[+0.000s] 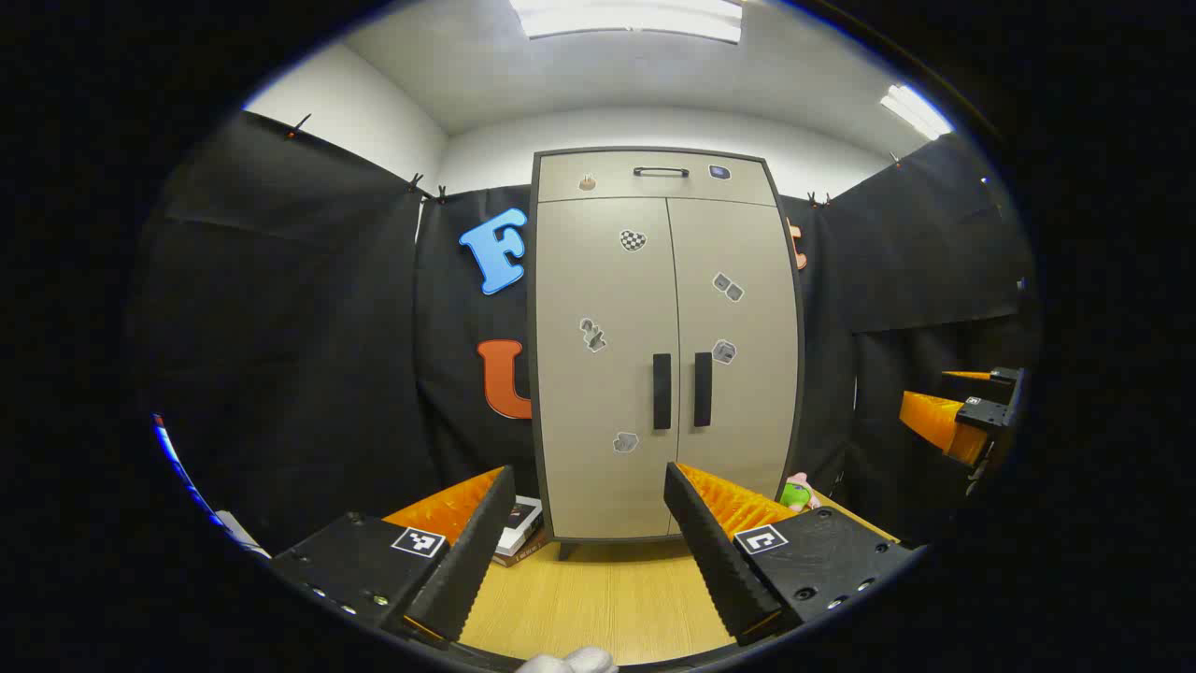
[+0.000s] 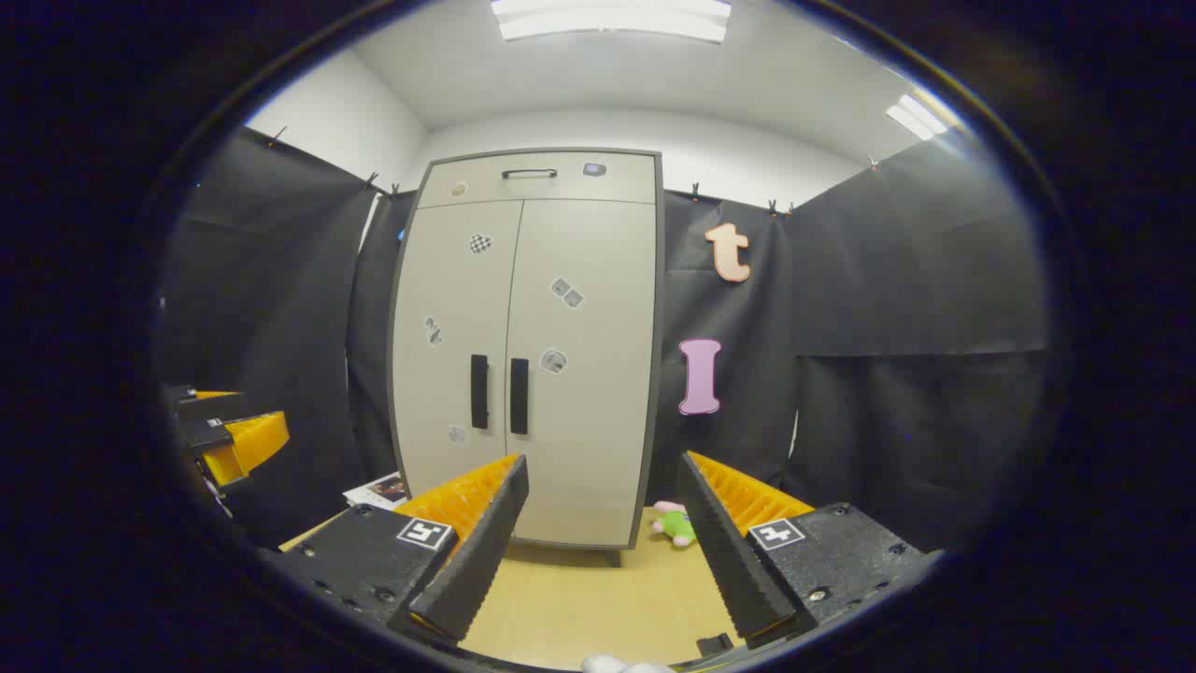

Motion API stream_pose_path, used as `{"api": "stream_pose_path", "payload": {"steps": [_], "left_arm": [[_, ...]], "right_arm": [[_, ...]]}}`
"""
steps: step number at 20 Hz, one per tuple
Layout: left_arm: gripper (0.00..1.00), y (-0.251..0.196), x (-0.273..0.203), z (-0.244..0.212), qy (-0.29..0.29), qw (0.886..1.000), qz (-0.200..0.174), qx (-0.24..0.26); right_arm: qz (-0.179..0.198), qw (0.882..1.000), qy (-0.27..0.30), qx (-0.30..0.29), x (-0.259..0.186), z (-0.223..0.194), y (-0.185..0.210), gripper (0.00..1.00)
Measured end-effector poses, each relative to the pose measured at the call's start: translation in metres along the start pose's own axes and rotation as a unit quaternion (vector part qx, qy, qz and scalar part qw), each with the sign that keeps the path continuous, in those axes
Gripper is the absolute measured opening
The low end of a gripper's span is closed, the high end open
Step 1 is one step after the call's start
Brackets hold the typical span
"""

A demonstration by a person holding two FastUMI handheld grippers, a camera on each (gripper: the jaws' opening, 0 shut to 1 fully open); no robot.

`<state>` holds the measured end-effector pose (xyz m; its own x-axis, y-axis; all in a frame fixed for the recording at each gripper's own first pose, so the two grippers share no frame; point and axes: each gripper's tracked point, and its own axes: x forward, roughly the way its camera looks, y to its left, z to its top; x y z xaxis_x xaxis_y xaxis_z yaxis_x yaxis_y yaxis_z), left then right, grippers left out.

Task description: Open the right door of the double-door shoe cabinet with the right hand, and open the left door with the left hand.

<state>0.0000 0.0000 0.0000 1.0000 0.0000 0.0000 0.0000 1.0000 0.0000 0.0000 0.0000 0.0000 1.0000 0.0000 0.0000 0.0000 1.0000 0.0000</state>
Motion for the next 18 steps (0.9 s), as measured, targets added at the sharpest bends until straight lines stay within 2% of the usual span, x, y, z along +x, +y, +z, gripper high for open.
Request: {"api": "stream_pose_path", "payload": {"steps": [12, 18], "left_arm": [[0.96, 0.004, 0.002, -0.004, 0.002, 1.000, 0.004, 0.005], [0.96, 0.011, -0.005, -0.010, 0.006, 1.000, 0.007, 0.013]], "right_arm": [[-0.002, 1.000, 0.001, -0.002, 0.008, -0.002, 0.002, 1.00], [0.007, 1.000, 0.008, -0.010, 0.032, -0.008, 0.020, 0.99]]}}
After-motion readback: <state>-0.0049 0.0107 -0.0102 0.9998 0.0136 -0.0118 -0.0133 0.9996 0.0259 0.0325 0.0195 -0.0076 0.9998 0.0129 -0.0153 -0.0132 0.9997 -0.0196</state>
